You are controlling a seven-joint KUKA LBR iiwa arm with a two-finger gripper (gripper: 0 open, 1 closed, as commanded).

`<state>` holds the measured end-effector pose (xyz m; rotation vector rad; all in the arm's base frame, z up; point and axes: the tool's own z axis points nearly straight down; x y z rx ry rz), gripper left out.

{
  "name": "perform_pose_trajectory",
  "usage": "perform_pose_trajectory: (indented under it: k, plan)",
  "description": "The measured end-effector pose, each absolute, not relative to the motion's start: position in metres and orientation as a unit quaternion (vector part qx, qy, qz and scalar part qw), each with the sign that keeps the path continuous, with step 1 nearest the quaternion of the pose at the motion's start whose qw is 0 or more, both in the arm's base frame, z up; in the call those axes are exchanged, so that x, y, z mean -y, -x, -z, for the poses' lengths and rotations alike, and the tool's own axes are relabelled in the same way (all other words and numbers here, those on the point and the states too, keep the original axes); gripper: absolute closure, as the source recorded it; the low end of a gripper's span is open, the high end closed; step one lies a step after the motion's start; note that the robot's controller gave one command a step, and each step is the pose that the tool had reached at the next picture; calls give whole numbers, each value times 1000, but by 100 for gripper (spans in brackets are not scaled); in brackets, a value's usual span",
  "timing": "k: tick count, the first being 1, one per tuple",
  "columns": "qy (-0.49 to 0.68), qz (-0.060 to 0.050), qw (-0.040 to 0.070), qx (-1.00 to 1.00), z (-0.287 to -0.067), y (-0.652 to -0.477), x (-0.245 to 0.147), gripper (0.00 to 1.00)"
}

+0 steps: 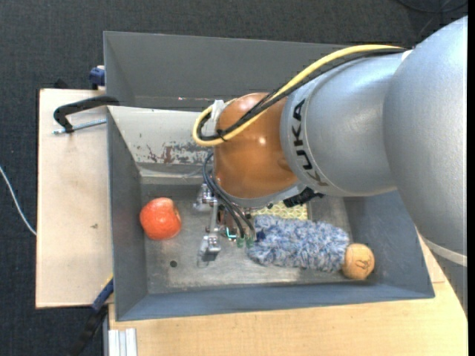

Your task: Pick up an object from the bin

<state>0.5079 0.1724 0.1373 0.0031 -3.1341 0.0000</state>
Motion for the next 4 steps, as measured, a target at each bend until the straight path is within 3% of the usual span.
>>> perform_pose_trajectory:
  k: [1,2,3,4]
  plan:
    - [0,1,1,1000,-141,-510,-172,0]
    - [-45,2,-6,999,-108,-554,-204,0]
    - [-30,0,-8,1000,-90,-532,-225,100]
    - [-30,0,-8,1000,-90,-532,-225,100]
